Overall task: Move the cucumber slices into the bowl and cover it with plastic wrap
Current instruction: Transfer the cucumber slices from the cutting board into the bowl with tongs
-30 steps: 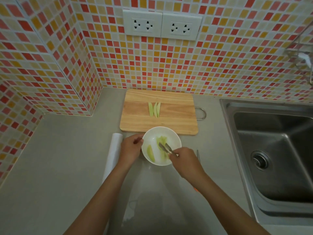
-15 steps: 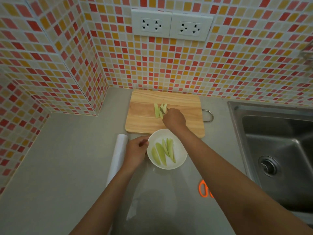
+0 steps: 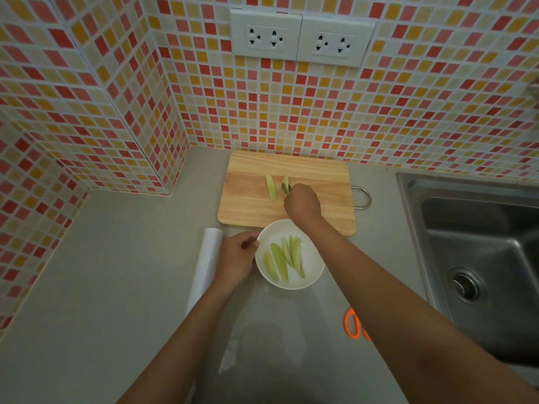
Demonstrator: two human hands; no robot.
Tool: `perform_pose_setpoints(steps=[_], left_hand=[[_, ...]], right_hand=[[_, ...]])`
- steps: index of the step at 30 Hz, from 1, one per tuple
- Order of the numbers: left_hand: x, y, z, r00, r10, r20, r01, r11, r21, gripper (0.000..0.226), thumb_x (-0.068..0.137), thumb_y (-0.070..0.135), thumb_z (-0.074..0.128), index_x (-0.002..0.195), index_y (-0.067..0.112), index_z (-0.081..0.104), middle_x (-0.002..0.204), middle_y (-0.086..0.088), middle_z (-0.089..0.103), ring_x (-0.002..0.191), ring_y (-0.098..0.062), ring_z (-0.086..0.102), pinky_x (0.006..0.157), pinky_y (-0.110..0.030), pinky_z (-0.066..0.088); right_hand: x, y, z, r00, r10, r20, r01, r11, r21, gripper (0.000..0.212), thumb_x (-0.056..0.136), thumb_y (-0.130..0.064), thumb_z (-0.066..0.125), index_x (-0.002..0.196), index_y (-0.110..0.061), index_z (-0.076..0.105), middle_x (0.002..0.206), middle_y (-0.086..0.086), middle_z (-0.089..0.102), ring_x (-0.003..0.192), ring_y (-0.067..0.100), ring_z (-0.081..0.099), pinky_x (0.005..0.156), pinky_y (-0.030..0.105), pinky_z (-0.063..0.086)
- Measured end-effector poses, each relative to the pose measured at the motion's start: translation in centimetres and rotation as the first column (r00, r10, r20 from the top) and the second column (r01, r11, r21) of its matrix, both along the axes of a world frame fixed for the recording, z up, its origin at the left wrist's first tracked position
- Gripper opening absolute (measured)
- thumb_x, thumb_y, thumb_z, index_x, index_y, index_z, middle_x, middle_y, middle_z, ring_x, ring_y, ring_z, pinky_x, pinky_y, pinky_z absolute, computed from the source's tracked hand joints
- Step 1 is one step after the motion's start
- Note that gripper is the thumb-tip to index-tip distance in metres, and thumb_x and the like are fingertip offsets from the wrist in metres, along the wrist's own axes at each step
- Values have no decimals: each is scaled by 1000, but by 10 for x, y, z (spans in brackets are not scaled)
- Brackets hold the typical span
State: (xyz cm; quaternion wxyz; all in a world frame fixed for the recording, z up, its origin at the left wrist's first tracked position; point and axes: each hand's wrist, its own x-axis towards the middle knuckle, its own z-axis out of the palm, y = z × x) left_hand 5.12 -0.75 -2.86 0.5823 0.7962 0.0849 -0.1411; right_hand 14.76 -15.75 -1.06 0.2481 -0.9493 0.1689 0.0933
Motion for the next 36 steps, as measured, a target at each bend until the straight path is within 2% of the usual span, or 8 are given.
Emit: perform_pose_setpoints(steps=[4,7,10,15,21,25,29,36], left_hand=[[1,0,-1,1000,3,-6,-3,1000,14,30,92,0,52,115,6,70,107,-11,73,101,-23,67,92,-39,53],[1,0,-2,1000,10,1,-10,1000,17,29,91,-2,52,114,5,70,107,-11,73,100,-23,67,92,-38,53],[2,-1,-2,1000,11,1,-11,1000,17,30,91,-2,52,112,7,71,107,-10,73,95,-18,67,89,-33,53],[1,0,-2,1000,18,-22,-18,1000,17,31,91,-1,52,115,7,70,109,-11,72,103,-25,67,96,-43,52],[0,-2,1,1000,21,-17,-20,1000,7,33,90,-2,51,113,9,71,107,-8,73,103,-24,67,95,-42,52],[0,-2,1,1000,11,-20,-11,1000,11,31,92,-1,51,113,7,71,110,-9,72,104,-23,66,97,-43,51],[0,-1,1,1000,8,-17,-8,1000,-4,30,92,-1,51,113,7,71,109,-9,73,104,-22,67,95,-39,52],[-2,3,1,998,14,-57,-18,997,-80,27,95,7,52,112,8,72,103,-10,74,99,-27,70,91,-45,55]], right_hand=[[-6,-10,7,1000,-28,13,28,998,55,36,87,2,44,55,-12,38,64,5,47,66,26,51,52,27,33],[-21,-16,21,998,-32,50,25,992,124,37,88,-2,46,53,-8,40,55,2,41,50,17,39,43,27,23],[-52,-22,39,993,-8,115,-14,982,189,29,90,-10,49,62,-3,56,53,3,44,47,14,39,43,27,25],[-124,-25,50,993,79,93,-96,977,189,39,88,-15,52,50,-12,45,46,-1,38,43,11,35,38,20,24],[-162,-18,28,983,104,-149,-100,994,31,27,90,-18,48,81,2,63,80,16,63,76,30,61,59,27,38],[-144,-20,43,995,99,-7,-99,995,-17,29,91,-25,51,80,-2,65,74,11,63,74,30,62,57,27,38],[-85,-14,52,996,64,67,-68,996,61,39,91,-22,51,55,-13,39,55,-1,42,57,23,46,44,26,23],[-10,14,14,993,118,-16,-118,992,-32,18,90,-12,49,94,-2,63,99,14,66,90,33,64,62,30,38]])
